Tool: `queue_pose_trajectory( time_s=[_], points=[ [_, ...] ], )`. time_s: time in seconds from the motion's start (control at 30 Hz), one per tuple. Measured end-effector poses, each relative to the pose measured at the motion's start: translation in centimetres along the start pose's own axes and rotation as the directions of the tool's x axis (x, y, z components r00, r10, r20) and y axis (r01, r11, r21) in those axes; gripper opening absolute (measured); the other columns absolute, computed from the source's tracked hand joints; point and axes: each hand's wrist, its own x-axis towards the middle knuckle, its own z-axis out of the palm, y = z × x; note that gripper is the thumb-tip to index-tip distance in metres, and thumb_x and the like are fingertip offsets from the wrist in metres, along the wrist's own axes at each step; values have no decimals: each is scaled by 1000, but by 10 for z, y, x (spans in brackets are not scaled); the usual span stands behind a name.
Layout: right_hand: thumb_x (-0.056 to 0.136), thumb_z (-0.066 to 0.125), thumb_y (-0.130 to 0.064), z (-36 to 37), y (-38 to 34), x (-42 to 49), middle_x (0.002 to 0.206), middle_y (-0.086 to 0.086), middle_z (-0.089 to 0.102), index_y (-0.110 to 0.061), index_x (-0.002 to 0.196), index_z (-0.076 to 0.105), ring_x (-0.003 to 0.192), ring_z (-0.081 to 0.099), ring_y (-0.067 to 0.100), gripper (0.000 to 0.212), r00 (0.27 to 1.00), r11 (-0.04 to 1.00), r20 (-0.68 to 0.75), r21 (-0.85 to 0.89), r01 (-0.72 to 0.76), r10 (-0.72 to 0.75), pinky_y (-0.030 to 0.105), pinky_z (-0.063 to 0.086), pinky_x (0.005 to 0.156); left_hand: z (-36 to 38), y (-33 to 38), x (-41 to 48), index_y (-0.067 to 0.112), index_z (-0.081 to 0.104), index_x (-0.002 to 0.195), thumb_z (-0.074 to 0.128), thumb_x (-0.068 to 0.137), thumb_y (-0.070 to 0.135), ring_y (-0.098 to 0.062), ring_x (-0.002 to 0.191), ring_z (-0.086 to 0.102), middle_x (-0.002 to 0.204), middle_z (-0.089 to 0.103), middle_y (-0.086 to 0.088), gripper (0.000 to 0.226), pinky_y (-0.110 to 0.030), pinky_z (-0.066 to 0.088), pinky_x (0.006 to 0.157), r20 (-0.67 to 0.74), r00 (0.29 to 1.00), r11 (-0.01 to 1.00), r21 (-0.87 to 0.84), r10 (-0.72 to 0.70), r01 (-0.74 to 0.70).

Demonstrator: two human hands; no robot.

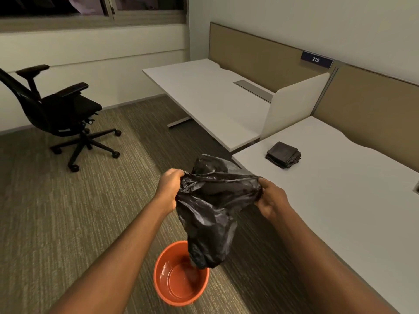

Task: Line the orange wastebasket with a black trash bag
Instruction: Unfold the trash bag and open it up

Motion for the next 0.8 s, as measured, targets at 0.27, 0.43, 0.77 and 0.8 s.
queue_pose_trajectory(
  time_s=[0.27, 0.43, 0.77, 0.8],
  points=[
    [89, 51, -69, -7, -13, 5, 96, -4, 70, -30, 93, 65, 86, 66, 14, 42, 855, 465, 259, -749, 472, -450, 28, 49, 66, -27, 16, 8, 27, 62, 81, 64, 60, 91, -9, 65, 61, 68, 64, 9, 68, -28, 44, 56, 431, 847, 411, 743, 311, -529],
    [63, 58, -88, -14, -21, 13, 90, -17, 60, -38, 108, 58, 81, 56, 8, 67, 781, -450, 606, -746, 491, -153, 27, 43, 64, -30, 20, 15, 31, 62, 88, 76, 74, 59, -10, 80, 60, 87, 65, 9, 34, -30, 46, 64, 395, 879, -89, 918, 265, -386],
    [85, 56, -13, 30, -76, -3, 100, 12, 74, -16, 106, 74, 96, 65, 34, 28, 690, -214, 465, -881, 422, -554, 30, 45, 70, -7, 82, -14, 14, 66, 95, 50, 90, 13, -33, 76, 68, 82, 70, -8, 17, -41, 59, 65, 54, 716, 418, 780, 696, -466],
    [81, 54, -12, 39, -84, -17, 96, 10, 75, -17, 105, 73, 93, 66, 30, 31, 559, -110, 438, -845, 523, -704, 26, 41, 67, -4, 93, -23, 13, 66, 95, 48, 88, 12, -29, 72, 67, 78, 68, -3, 20, -36, 56, 60, 19, 608, 432, 686, 794, -585]
  ],
)
